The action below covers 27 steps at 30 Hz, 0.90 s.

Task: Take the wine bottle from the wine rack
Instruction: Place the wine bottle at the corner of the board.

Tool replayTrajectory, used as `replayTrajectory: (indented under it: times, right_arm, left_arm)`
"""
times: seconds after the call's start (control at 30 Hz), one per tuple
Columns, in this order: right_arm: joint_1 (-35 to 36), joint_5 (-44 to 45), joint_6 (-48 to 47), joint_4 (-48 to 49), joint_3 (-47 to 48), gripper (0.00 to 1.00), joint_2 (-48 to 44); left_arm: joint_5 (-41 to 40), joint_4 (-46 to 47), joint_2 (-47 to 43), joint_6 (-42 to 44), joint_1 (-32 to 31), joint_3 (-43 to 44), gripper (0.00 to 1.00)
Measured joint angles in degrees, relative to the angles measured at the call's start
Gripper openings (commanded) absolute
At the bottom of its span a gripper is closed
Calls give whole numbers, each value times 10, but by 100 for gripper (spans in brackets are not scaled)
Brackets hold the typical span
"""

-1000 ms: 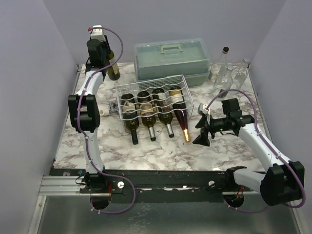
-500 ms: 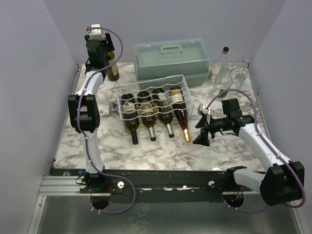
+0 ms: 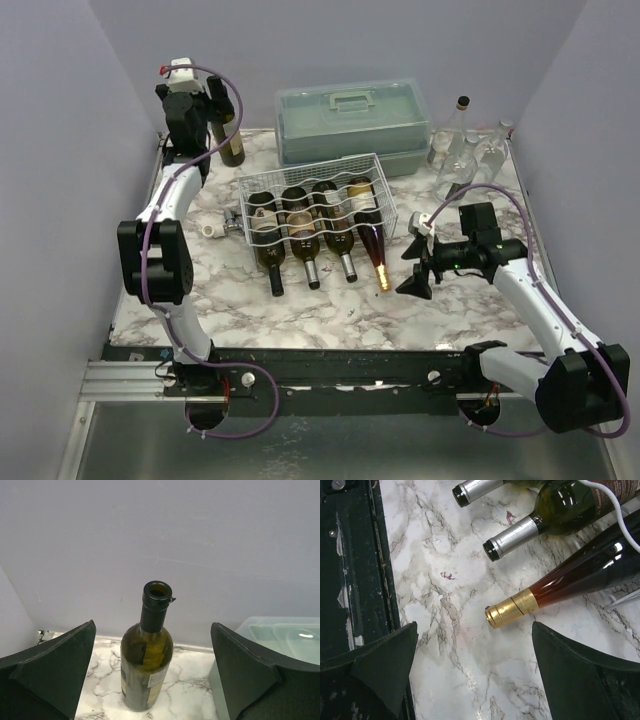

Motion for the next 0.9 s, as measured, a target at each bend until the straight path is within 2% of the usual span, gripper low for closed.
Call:
replayTrajectory:
  times: [0.23,0.43,0.63,0.7,0.9]
  right_arm:
    - [0,0,16,17,0,99,-29]
    - [0,-7,39,34,0,99,-40]
    - [0,-19,61,50,-6,99,-48]
    - [0,-24,66,55,-9,99,-49]
    - [0,-34,73,58,-10,99,-49]
  left_arm:
    - [9,2,-145,-48,0,-116,99]
    - [52,-17,-245,-117,0,-214,99]
    - [108,-83,-318,-183,1,-260,99]
    - [123,-111,-367,-202,1,-291,99]
    - [122,-215,-494,-221,1,-350,99]
